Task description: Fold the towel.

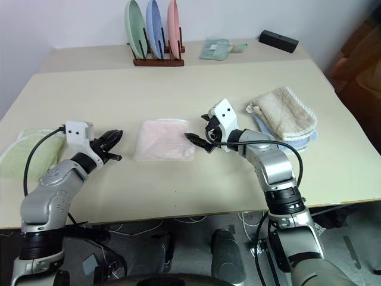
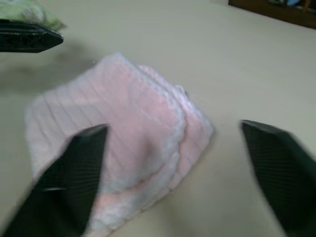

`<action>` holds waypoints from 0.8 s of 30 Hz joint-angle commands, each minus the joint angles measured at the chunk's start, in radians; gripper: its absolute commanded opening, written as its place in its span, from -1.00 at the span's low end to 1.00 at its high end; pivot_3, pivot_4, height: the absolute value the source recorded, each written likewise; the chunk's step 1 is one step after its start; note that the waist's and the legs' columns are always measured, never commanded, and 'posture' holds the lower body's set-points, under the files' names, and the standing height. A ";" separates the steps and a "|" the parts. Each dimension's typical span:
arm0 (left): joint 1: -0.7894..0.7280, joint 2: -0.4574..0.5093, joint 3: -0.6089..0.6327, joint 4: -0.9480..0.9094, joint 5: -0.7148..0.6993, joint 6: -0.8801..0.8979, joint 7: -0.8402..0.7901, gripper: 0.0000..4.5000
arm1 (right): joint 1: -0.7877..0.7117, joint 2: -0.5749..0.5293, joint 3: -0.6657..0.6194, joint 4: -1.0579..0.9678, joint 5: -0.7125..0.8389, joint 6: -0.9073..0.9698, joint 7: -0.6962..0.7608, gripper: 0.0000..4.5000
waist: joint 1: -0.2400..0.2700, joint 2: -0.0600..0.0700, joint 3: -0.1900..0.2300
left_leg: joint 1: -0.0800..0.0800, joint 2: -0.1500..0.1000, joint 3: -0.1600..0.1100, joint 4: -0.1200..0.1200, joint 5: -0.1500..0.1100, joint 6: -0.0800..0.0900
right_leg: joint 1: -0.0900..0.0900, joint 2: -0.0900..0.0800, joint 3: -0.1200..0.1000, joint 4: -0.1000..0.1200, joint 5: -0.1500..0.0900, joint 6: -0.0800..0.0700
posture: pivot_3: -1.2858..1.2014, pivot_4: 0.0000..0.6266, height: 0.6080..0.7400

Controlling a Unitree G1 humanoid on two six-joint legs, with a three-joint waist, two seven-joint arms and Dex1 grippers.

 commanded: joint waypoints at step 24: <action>-0.163 -0.349 0.048 0.067 -0.388 0.443 0.276 -0.26 | 0.042 -0.073 0.083 -0.268 0.045 -0.024 0.074 1.00 | 0.005 -0.002 0.001 | -0.001 -0.001 -0.001 0.001 0.000 0.000 | 0.002 -0.001 -0.001 -0.002 0.000 0.000 | 0.03 -0.52 1.00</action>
